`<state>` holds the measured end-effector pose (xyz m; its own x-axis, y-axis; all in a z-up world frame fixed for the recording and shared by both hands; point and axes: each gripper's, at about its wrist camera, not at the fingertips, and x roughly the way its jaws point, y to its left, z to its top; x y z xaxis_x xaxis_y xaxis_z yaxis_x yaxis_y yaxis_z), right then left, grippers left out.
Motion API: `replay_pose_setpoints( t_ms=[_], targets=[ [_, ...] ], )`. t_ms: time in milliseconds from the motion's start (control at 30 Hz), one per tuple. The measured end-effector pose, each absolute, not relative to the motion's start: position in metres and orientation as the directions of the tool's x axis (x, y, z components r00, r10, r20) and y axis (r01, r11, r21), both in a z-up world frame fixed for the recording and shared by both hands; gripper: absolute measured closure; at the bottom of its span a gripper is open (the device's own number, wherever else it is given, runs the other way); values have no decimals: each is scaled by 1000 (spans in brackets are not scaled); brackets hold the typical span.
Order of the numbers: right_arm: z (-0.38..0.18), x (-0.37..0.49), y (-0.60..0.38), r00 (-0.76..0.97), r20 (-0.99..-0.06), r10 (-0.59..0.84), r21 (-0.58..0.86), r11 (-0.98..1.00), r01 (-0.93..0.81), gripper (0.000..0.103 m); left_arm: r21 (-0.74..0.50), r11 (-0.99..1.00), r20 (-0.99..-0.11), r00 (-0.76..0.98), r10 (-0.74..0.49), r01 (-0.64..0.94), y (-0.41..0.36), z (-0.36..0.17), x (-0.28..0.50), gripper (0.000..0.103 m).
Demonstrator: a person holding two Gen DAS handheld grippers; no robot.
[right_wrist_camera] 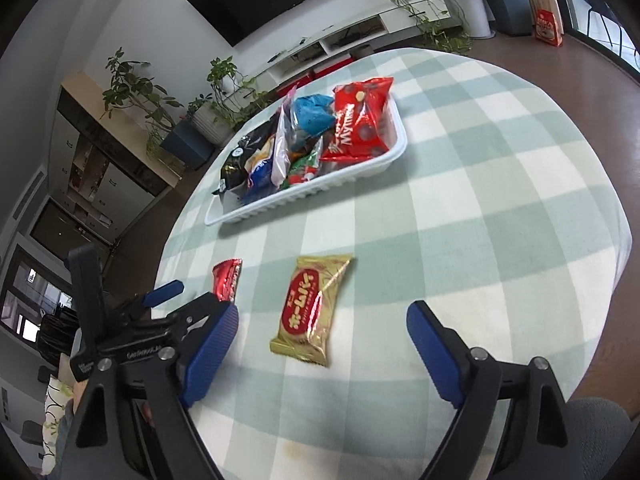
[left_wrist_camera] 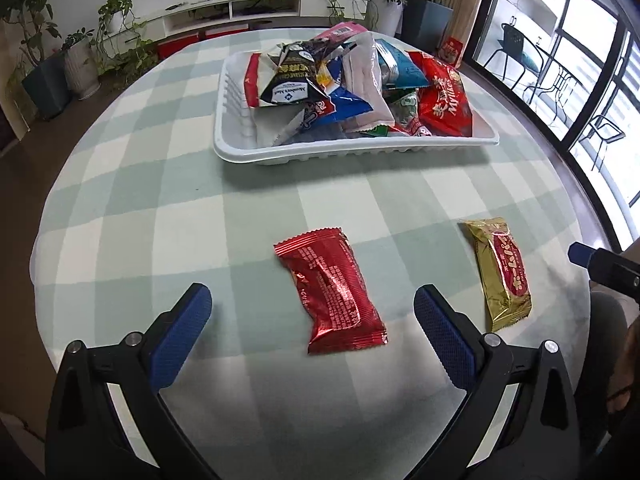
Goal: Organize snacks
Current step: 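Open both grippers and move both tools back toward the two remaining snacks, then grasp the red candy with the left gripper while the right grasps the gold Home Pie packet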
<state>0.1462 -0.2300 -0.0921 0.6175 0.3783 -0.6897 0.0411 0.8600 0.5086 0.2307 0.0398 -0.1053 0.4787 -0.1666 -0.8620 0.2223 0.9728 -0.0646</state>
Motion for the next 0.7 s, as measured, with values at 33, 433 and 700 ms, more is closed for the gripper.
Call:
replay_pose_setpoints(
  t_ms=[33,433,700],
  targets=[
    [-94,145,-230,614,-690,382,511,858,41,15,-61,973,-865,475,-162,221,38,-108,233,1],
    [-102,133,-227,604,-698,385,508,860,39,15,-19,977,-888,445,-115,214,28,-122,247,10],
    [-103,132,-220,598,-706,379,490,871,26,15,5,975,-884,458,-100,222,23,-121,251,24]
  ],
)
